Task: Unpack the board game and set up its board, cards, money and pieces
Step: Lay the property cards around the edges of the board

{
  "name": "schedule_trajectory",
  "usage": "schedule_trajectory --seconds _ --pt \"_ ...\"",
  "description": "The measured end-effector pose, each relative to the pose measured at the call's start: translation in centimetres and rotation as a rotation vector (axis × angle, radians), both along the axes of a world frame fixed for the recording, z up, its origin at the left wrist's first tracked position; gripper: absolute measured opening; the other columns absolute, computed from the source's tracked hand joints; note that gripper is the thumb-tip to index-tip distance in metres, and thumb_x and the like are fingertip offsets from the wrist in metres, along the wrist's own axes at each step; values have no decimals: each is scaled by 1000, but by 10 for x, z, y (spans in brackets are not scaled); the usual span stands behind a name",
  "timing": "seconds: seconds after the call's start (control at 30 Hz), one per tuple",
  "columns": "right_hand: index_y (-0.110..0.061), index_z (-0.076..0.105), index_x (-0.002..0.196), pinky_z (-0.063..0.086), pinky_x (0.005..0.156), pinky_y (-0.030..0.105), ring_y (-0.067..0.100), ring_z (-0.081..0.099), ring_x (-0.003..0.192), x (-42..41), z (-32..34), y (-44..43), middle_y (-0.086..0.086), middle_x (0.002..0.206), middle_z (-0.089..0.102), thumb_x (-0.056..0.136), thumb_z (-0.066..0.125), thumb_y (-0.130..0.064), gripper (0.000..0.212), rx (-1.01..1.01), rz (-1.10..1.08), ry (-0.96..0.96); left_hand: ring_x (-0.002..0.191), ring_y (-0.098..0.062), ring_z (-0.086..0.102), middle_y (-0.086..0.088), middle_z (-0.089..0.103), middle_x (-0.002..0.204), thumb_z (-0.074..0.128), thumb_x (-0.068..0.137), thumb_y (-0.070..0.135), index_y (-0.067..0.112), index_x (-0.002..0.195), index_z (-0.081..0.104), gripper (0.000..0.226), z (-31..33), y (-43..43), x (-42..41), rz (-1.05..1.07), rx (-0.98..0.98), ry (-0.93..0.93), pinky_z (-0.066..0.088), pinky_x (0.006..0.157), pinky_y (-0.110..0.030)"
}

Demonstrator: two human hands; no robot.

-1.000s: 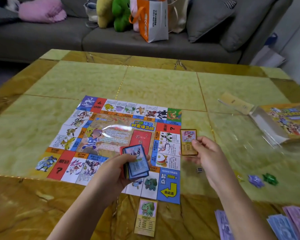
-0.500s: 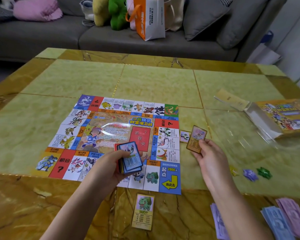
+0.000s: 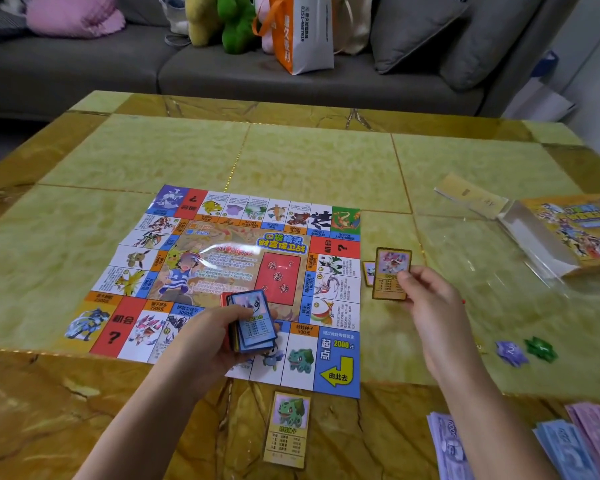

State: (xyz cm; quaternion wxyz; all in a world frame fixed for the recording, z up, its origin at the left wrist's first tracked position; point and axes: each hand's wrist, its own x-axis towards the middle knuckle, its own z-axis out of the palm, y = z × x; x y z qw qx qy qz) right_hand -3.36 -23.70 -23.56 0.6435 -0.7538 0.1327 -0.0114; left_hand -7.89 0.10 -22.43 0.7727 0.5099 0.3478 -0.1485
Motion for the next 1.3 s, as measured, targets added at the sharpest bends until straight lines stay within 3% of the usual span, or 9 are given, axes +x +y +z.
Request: schedule_trajectory --seconds 0.13,0.2,0.3,0.43,0.6,0.83,1.0,1.1,1.3 --pt "-14 66 84 49 66 36 18 59 71 3 11 -2 5 80 70 94 55 -15 15 -140 77 -9 87 -37 70 -28 69 100 47 93 2 -5 112 52 21 3 -1 -1 20 -47 -66 58 76 -44" --pt "-10 69 87 50 54 25 16 59 65 -2 20 4 5 77 71 90 60 -12 10 31 135 27 88 -35 71 -26 70 100 49 92 1 -3 110 52 19 5 -3 -2 34 -61 -125 60 71 -42" --pt "-1 71 92 54 53 18 14 67 65 -16 34 16 10 82 74 79 65 -13 19 344 255 103 86 -33 71 -23 71 98 55 87 3 -1 99 53 13 12 -11 -7 -2 -47 -188 61 67 -37" --pt "1 70 86 57 55 22 17 68 67 -30 39 29 10 76 72 73 66 -10 17 482 300 112 82 -29 72 -18 73 91 64 65 14 -2 101 56 41 18 -23 -16 -98 -11 -270 59 70 -37" --pt "2 64 85 55 53 23 22 69 70 -34 32 38 22 85 69 78 70 -7 13 312 300 134 81 -25 72 -14 74 91 74 68 9 2 98 59 35 21 -28 -18 -161 -24 -329 60 67 -31" --pt "-4 63 81 53 52 24 23 70 64 -36 32 41 12 75 69 78 71 -20 18 161 407 108 79 -31 72 -19 73 92 78 66 -1 1 94 61 33 17 -26 -15 -171 22 -343 59 62 -31" --pt "-27 71 83 45 63 8 -3 64 70 -5 25 16 -14 75 70 85 67 -22 7 -386 396 -141 78 -29 72 -16 74 91 69 62 4 1 97 60 36 14 -24 -12 -139 49 -319 58 59 -28" --pt "-26 75 88 35 65 4 -9 55 72 27 18 -5 -13 92 70 82 72 -15 13 -678 353 -219 75 -28 72 -15 74 89 68 60 7 3 94 61 35 9 -21 -9 -116 88 -282 59 59 -30" --pt "-28 71 109 24 94 20 16 40 126 66 2 -20 -10 135 54 79 74 -25 30 -958 512 -127 60 -19 71 -9 74 74 64 68 1 4 85 62 18 4 -14 -2 4 111 -259 54 47 -21"
